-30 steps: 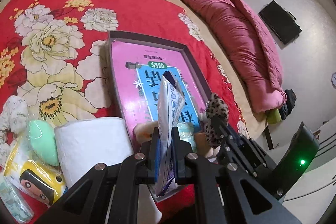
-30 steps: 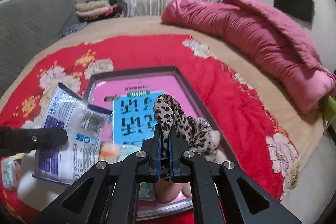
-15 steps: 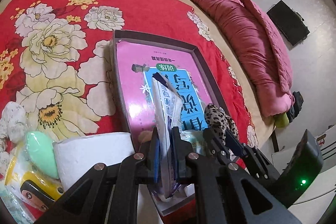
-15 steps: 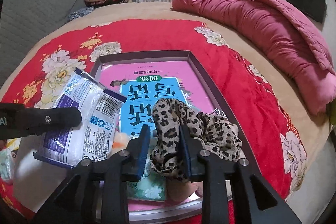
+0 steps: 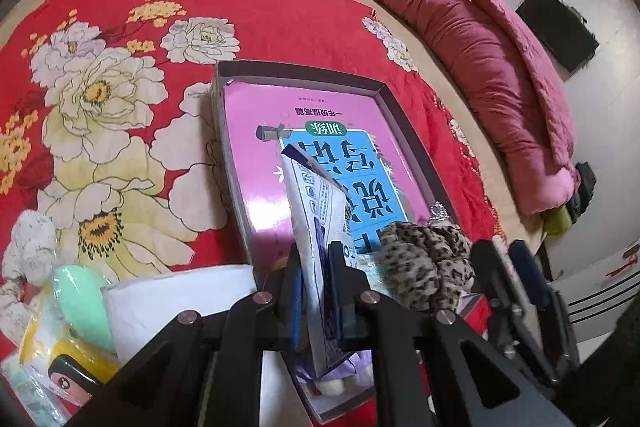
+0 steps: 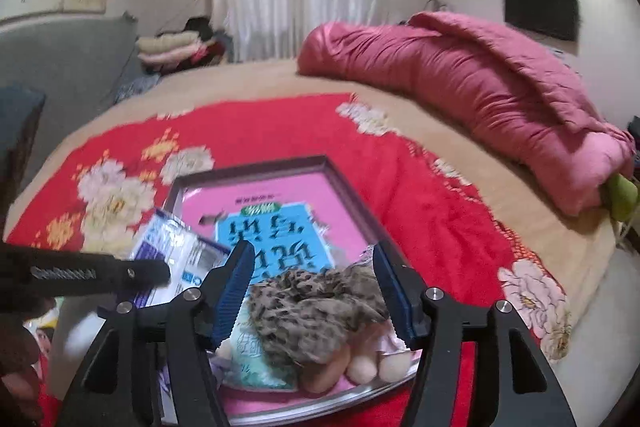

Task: Organize soft objects
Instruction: 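Lower the white-and-blue wipes packet onto the tray and open the left tool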

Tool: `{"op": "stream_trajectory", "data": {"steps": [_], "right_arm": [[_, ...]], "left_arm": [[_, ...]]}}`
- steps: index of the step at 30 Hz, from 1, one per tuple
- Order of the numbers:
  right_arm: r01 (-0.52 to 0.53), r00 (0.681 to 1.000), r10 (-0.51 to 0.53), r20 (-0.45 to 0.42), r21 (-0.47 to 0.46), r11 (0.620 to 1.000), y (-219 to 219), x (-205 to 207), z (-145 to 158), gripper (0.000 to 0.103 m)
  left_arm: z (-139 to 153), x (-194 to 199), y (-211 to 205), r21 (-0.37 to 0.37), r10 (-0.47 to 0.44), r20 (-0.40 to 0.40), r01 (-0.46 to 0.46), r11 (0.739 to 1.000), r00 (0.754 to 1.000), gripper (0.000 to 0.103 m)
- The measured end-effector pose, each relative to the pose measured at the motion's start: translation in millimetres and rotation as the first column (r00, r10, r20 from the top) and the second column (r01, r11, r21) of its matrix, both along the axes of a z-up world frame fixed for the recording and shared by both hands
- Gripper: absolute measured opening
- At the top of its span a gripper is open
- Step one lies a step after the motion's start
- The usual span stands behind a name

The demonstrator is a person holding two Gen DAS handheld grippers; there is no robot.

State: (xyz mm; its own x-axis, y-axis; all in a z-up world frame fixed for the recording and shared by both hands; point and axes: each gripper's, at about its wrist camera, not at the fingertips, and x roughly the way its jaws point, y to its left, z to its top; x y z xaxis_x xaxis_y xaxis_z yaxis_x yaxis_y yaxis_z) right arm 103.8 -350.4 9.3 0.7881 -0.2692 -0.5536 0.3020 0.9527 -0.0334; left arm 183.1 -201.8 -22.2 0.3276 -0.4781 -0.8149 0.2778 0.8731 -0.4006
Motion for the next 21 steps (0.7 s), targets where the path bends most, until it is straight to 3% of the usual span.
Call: {"op": "stream_trajectory", "data": {"steps": [7,11,15,19,21], "right_arm": [[0.028,1.0,-0.028,0.001,0.01,1.0,-5,0,0,0.065],[0.041,0.999,-0.041,0.001,0.01,0.999,-6,0,0,0.065],[0.062,0.998,-0.062,0.005,0.036,0.997,-13,-2,-1,0.065],[0.074,0.997,-0.075,0.003,0.059,0.995,-19,-2,-2,0.066],[0.073,0.997,-0.074,0.003,0.058,0.996,-20,-3,-2,0.066]], "left_arm": [[1,-2,-16,0.075,-0.034,0.028,0.032,0.997,0.999,0.013],[-2,0,-15,0.073,-0.028,0.019,0.026,0.997,0.999,0.015],[-8,4,-11,0.083,-0.018,-0.005,0.018,0.996,1.0,0.023],[-7,1,-17,0.132,-0.035,0.02,0.032,0.991,0.999,0.028],[-6,-1,-19,0.157,-0.038,0.036,0.031,0.987,0.999,0.036]]}}
